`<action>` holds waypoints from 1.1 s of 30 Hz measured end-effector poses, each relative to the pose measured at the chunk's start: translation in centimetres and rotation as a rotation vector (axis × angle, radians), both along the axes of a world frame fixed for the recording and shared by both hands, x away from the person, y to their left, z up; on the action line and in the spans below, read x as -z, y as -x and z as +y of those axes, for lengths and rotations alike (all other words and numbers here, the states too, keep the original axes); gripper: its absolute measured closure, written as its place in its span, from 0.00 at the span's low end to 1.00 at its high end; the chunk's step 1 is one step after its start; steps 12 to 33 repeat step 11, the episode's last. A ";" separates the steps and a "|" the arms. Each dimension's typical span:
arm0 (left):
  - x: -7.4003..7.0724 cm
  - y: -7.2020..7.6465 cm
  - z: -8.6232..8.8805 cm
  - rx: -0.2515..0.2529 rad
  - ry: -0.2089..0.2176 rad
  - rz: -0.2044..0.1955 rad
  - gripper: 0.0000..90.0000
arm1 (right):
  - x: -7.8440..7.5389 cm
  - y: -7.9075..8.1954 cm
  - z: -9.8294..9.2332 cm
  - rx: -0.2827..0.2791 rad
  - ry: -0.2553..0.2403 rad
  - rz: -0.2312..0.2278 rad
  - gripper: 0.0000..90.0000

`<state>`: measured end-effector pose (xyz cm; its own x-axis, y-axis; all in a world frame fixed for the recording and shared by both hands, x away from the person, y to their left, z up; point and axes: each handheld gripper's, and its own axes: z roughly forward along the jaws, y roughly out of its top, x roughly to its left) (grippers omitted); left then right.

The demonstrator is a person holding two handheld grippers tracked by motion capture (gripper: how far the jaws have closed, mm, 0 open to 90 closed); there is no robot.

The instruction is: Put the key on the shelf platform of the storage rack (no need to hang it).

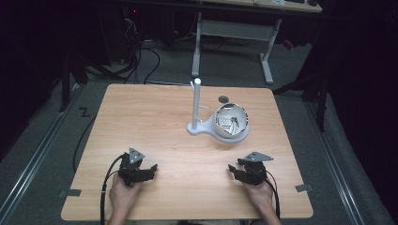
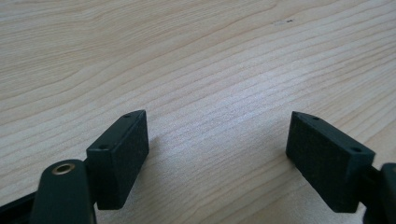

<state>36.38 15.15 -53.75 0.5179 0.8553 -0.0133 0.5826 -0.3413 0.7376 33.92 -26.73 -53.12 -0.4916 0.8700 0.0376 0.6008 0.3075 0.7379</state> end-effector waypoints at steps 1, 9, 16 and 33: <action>0.0 0.0 0.0 -0.001 0.001 0.000 0.24 | 0.0 0.0 0.0 -0.002 0.008 -0.005 0.54; 0.0 0.0 0.0 -0.001 0.000 -0.001 0.24 | 0.0 -0.1 0.5 -0.018 0.055 -0.015 0.48; 0.0 0.0 0.0 0.000 0.000 -0.001 0.24 | 0.0 -0.1 0.5 -0.022 0.058 -0.016 0.48; 0.0 0.0 0.0 0.000 0.000 -0.001 0.24 | 0.0 -0.1 0.5 -0.022 0.058 -0.016 0.48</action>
